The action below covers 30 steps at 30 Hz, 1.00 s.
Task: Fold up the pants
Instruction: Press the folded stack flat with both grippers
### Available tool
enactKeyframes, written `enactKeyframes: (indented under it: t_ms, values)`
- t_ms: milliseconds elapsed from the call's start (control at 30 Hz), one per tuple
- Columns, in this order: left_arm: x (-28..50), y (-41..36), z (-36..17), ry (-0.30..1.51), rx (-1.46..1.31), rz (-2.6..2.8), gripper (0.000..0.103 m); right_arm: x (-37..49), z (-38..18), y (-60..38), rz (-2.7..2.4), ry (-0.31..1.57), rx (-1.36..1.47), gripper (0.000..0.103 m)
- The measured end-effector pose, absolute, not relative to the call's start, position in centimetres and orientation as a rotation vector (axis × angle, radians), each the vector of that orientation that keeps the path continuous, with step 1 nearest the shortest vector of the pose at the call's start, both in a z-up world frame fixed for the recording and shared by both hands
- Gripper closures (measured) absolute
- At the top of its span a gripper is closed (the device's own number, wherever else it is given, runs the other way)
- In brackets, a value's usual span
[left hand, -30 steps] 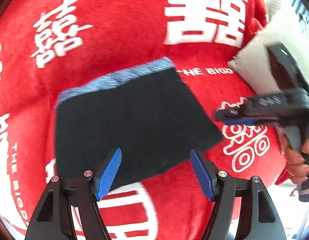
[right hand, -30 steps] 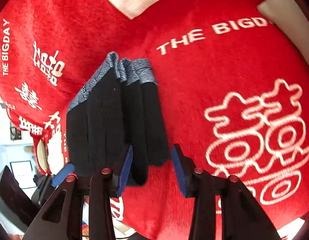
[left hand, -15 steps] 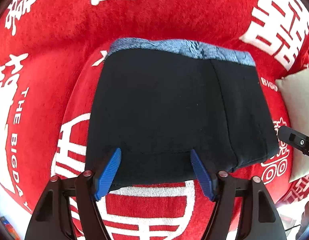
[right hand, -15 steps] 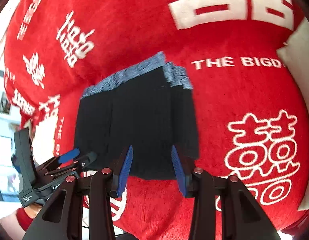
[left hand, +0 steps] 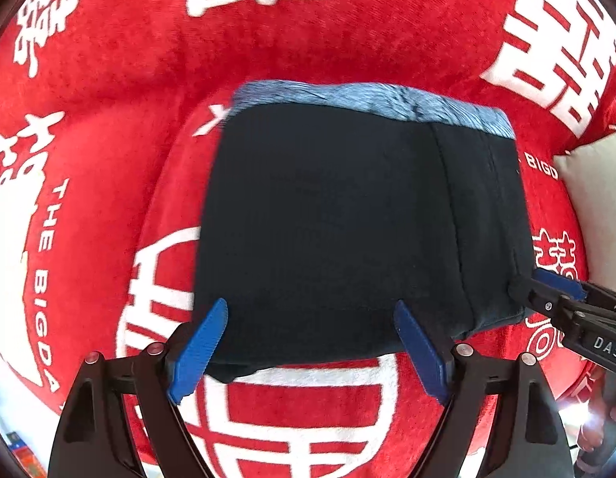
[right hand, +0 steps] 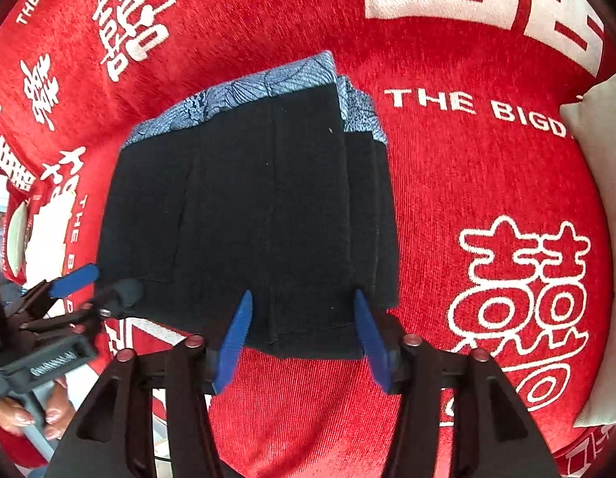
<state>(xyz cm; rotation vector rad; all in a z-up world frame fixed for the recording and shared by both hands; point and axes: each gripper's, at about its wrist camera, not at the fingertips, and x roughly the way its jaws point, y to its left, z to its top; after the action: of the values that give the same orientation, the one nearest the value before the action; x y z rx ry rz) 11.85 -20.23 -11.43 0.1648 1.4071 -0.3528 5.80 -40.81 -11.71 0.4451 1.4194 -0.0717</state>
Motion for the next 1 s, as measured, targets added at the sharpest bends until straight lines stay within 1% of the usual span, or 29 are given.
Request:
enactKeyframes:
  t_ms: [400,500,667,700,767,1000]
  values:
    - [14.3,-17.1,-12.0,1.409,0.171,-0.282,0.017,5.8,-11.9,-41.1,-0.054,1.422,0.469,0.04]
    - [14.6,-16.9,-12.2,1.406,0.174,-0.286,0.017,6.0,-11.7,-41.4,-0.059,1.428,0.467,0.034]
    - [15.9,-16.4,-12.2,1.387,0.165,-0.299,0.017,5.7,-11.6,-43.4,-0.074,1.414,0.502,0.03]
    - [16.2,-16.2,-12.2,1.385,0.158,-0.301,0.017,5.7,-11.7,-43.8,-0.077,1.407,0.508,0.027]
    - [17.2,-15.6,-12.3,1.392,0.136,-0.311,0.017,5.4,-11.6,-45.3,-0.08,1.364,0.538,0.024]
    - [19.9,-14.8,-13.9,1.454,0.041,-0.402,0.017,5.5,-13.2,-49.1,0.0,1.345,0.697,0.024]
